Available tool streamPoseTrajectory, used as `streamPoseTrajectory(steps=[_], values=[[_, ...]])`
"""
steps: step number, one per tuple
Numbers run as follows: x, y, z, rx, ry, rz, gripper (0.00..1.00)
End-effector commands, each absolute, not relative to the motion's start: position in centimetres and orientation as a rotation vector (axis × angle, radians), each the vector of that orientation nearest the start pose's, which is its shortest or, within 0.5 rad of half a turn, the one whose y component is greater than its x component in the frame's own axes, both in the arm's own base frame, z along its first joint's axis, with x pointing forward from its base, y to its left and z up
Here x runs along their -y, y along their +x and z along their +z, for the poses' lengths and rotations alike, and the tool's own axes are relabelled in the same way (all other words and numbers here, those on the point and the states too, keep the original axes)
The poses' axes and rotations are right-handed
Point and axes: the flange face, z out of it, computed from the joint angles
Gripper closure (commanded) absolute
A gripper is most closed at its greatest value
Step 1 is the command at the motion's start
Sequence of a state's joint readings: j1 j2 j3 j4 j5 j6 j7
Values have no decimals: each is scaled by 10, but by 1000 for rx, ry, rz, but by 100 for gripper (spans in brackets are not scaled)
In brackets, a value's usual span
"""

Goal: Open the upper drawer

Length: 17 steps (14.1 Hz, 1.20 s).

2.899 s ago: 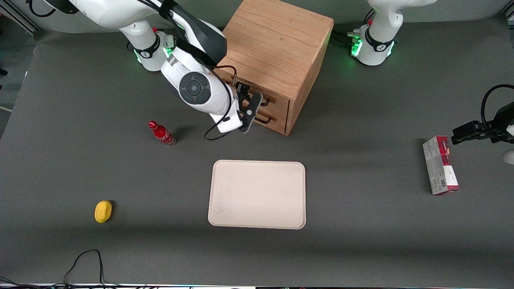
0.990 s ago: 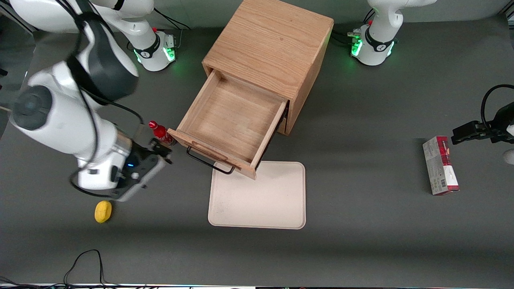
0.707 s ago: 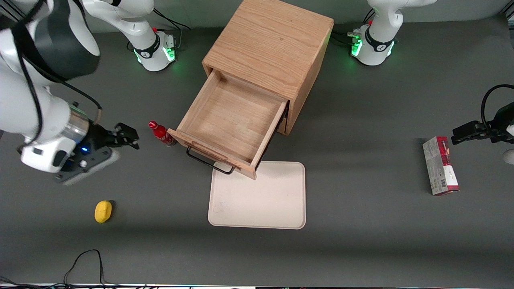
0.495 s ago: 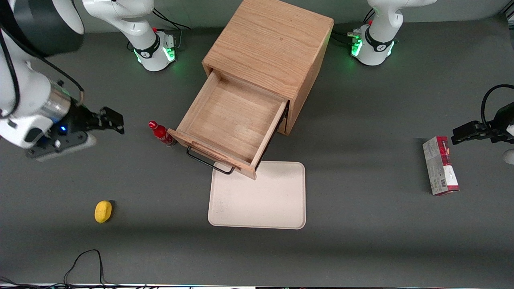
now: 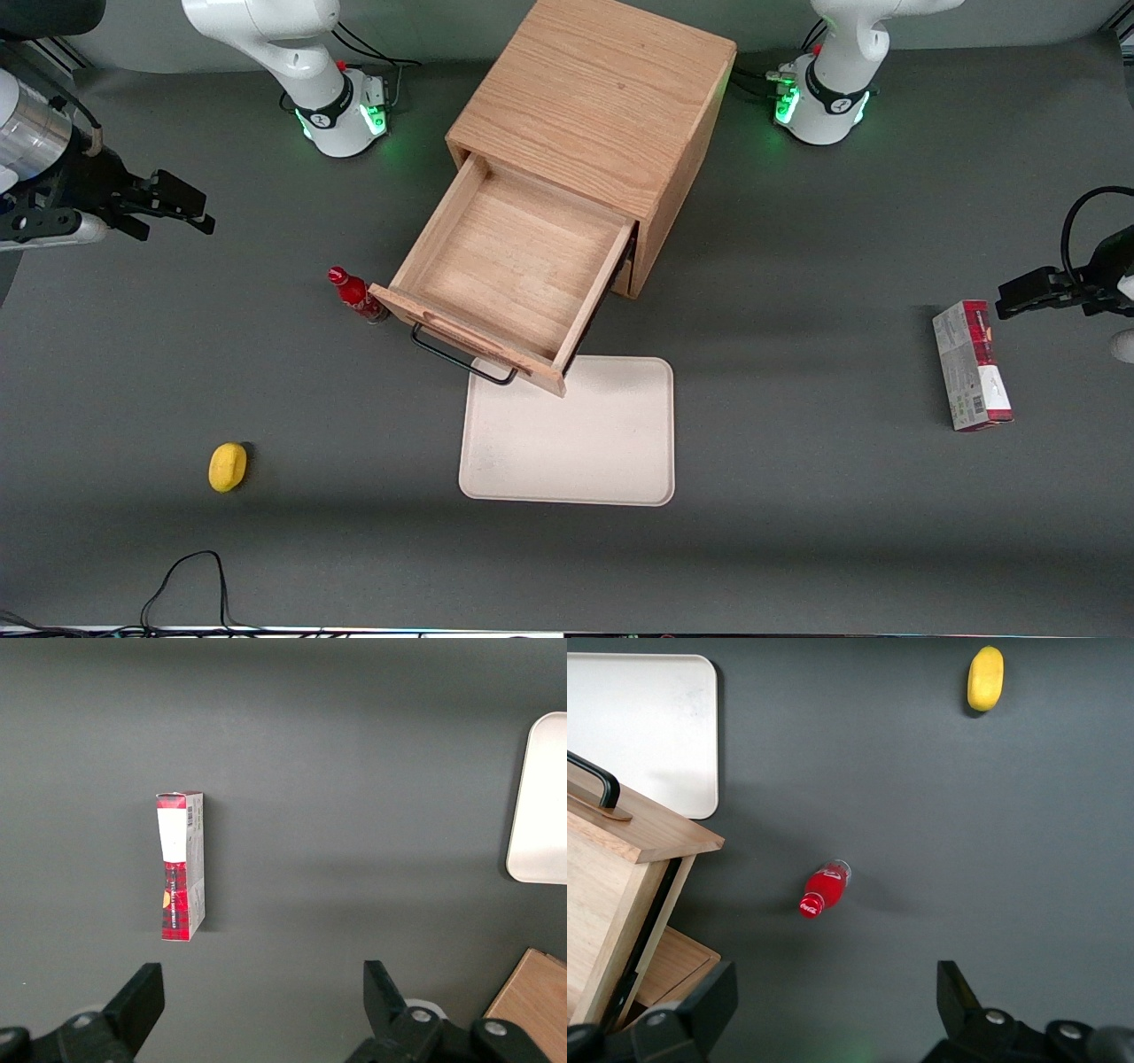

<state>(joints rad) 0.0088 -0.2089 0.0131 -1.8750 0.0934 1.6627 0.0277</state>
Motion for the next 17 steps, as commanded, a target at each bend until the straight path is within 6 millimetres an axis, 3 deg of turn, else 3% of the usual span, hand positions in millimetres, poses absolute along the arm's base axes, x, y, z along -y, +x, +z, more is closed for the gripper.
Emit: streamPoseTrajectory(steps=[1,4,7,10,17], values=[[-24,509,599,-65,-3038,-10,0],[-27,524,609,-14,-3151,-3,0],[-25,523,605,-53,-3159,59,0],[-29,525,604,-284,-3140,47,0],[-34,528,601,-263,-3106,66,0]])
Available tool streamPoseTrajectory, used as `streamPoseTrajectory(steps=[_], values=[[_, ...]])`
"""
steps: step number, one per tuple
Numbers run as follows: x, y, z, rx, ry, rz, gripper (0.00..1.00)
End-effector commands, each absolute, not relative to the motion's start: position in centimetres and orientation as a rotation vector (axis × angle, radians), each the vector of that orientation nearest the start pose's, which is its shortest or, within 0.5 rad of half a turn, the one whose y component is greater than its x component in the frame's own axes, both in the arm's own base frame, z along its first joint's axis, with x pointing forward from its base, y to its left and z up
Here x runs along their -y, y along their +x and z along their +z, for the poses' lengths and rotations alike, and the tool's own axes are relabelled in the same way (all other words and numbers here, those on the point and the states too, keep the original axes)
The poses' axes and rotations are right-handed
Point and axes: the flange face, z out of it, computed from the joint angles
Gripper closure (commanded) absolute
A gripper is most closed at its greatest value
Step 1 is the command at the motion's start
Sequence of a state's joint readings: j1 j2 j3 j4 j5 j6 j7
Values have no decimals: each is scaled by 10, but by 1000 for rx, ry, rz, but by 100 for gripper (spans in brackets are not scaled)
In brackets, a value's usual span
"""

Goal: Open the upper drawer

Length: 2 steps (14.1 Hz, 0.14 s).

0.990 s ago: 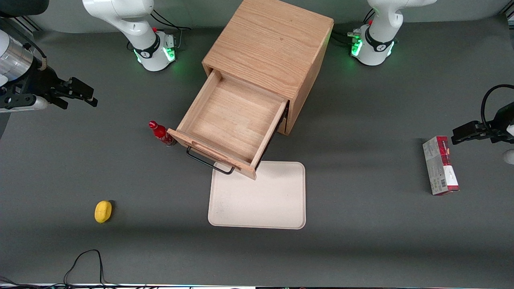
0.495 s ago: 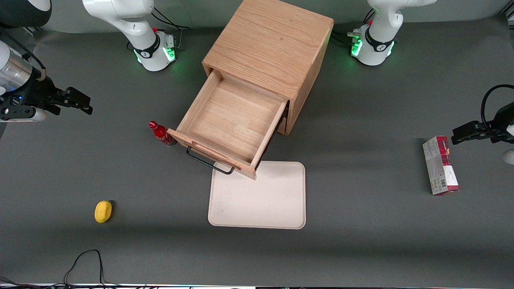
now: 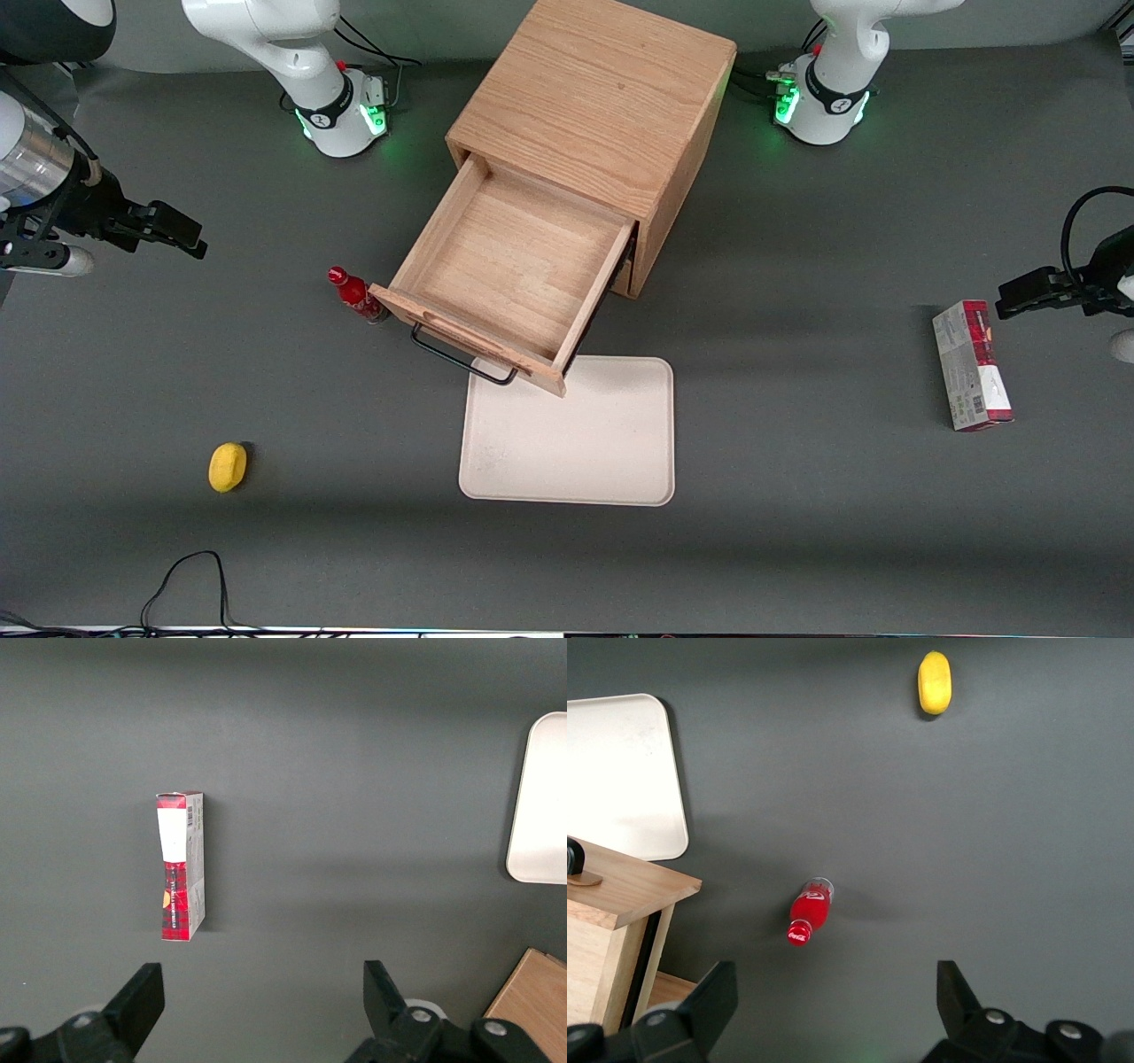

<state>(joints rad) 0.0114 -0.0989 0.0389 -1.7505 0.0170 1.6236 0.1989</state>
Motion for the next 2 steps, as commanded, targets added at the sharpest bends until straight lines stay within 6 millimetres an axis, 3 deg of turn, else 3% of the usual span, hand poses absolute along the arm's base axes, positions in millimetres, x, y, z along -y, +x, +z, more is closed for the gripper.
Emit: streamPoseTrajectory(steps=[1,2], values=[[-34,529,602,-263,-3106,61,0],[-34,530,602,-263,-3110,60,0]])
